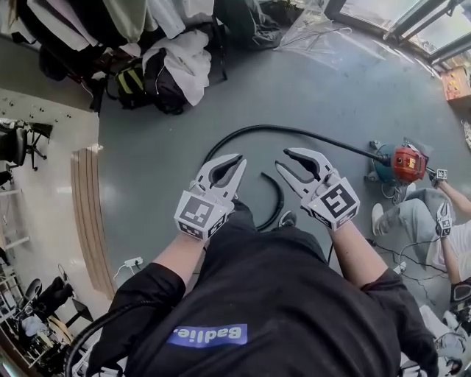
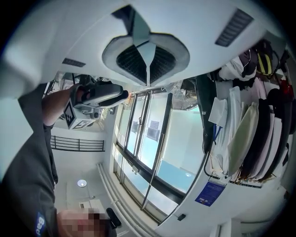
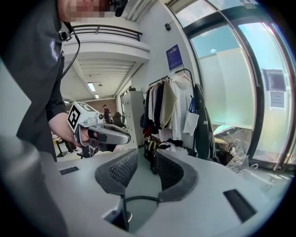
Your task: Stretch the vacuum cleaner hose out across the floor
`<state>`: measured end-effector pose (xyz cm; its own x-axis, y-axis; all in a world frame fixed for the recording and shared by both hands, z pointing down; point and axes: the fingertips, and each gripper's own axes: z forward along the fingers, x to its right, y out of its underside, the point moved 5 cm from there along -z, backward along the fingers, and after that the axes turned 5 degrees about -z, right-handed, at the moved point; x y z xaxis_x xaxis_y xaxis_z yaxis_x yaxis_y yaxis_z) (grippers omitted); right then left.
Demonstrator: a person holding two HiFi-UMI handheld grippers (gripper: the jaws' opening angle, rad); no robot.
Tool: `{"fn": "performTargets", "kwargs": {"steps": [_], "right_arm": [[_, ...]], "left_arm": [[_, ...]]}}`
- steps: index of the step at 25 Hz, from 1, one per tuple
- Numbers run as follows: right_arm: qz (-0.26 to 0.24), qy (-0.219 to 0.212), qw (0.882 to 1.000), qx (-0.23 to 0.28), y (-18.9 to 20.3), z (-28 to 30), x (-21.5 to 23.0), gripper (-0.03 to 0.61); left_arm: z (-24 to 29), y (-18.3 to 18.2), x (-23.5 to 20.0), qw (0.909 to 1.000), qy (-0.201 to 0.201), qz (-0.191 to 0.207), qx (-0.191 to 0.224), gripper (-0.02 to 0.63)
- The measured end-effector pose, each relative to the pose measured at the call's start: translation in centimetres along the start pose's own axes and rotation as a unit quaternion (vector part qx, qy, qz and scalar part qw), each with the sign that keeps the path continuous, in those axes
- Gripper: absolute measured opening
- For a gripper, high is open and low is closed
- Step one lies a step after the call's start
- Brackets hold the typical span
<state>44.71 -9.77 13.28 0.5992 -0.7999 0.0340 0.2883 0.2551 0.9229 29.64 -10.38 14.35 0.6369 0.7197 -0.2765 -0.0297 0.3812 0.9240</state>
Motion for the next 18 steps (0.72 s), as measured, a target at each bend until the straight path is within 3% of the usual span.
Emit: {"fn": "performTargets", "kwargs": {"steps": [5,9,18], "right_arm": [[0.003,-0.005,0.999,-0.033,1.4,5.5,1.4,0.123],[-0.001,-0.028,0.998,-0.055,4.4,8.5,3.8,0.13],[-0.009,-0.084,0.991,-0.103,17.4,10.6,9.7,0.147]], "left_arm": [[0.6,2.3,-5.6,0.9992,-0.004,0.002,-0.039,0.017],[2.2,5.3,-8.5,0.9965,-0.03,0.008,-0.077,0.04],[8.5,14.9,-9.2,0.9819,-0.115,0.007,-0.15,0.063]]}}
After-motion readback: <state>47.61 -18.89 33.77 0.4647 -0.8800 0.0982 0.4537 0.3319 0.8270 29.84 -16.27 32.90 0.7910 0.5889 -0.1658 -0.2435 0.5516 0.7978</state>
